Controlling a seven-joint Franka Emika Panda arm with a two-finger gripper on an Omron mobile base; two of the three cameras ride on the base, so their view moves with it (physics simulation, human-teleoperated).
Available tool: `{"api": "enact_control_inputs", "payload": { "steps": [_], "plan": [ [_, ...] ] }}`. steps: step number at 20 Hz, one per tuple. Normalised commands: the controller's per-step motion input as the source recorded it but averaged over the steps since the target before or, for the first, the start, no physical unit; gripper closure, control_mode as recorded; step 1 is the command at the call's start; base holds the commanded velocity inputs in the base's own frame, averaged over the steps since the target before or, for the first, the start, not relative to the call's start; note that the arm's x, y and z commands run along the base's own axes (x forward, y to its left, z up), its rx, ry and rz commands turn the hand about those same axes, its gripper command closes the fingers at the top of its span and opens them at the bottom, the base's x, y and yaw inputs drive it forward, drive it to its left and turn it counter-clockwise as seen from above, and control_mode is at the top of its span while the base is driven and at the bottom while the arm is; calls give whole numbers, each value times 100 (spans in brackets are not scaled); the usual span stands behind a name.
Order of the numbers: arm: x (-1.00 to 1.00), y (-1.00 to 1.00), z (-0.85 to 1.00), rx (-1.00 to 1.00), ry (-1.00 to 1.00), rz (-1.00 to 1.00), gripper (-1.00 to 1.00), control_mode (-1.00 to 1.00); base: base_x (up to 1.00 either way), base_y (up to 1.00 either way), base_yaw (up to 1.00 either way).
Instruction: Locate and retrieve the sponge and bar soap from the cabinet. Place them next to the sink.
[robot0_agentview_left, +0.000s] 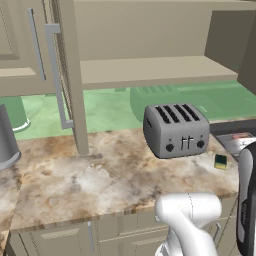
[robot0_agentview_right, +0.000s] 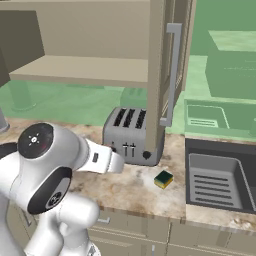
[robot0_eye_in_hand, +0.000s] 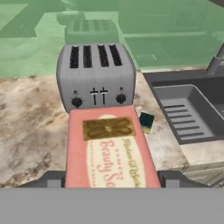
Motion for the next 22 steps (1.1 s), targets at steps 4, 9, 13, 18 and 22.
{"api": "enact_control_inputs", "payload": {
  "steps": [4, 9, 13, 18, 22],
  "plan": [
    [0, 0, -54, -1, 5, -2, 100, -100, 0, 0, 0],
    [0, 0, -51, -1, 0, -2, 100, -100, 0, 0, 0],
    [1, 0, -47, 0, -7, -1, 100, -100, 0, 0, 0],
    [14, 0, -47, 0, -4, 0, 100, -100, 0, 0, 0],
    [10, 2, -44, -3, 0, -2, 100, -100, 0, 0, 0]
  ]
}}
